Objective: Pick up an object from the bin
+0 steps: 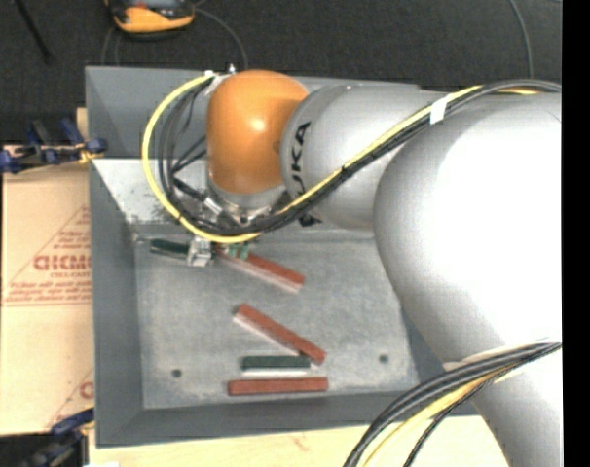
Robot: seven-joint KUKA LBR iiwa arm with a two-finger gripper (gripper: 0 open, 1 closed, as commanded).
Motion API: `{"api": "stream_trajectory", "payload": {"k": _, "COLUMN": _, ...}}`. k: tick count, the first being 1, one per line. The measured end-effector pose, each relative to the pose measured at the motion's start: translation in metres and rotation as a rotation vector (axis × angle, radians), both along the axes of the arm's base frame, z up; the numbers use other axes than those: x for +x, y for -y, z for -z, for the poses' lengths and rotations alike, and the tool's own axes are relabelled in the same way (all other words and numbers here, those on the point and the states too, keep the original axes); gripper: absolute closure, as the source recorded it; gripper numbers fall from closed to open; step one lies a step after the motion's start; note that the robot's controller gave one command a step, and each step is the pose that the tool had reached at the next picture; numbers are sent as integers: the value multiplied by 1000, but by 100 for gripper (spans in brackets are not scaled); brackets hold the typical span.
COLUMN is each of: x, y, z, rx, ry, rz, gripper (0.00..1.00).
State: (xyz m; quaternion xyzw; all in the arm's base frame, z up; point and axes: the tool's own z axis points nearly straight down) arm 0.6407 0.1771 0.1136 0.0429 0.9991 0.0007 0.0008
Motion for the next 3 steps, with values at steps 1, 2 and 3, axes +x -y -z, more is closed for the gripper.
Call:
{"api": "stream_trajectory", "payload": {"k": 1, "x": 11, "y": -5, "z": -32, "rx": 1, "ry": 4, "rz": 12, "gripper": 100}}
{"api": "stream_trajectory", "payload": {"k": 2, "x": -6, "y": 4, "z": -104, "rx": 0, "ry": 3, "rz": 32, "gripper": 0}}
{"api": "stream_trajectory", "payload": {"k": 3, "x": -6, "y": 4, "z": -103, "rx": 0, "ry": 2, "rz": 33, "gripper": 0}}
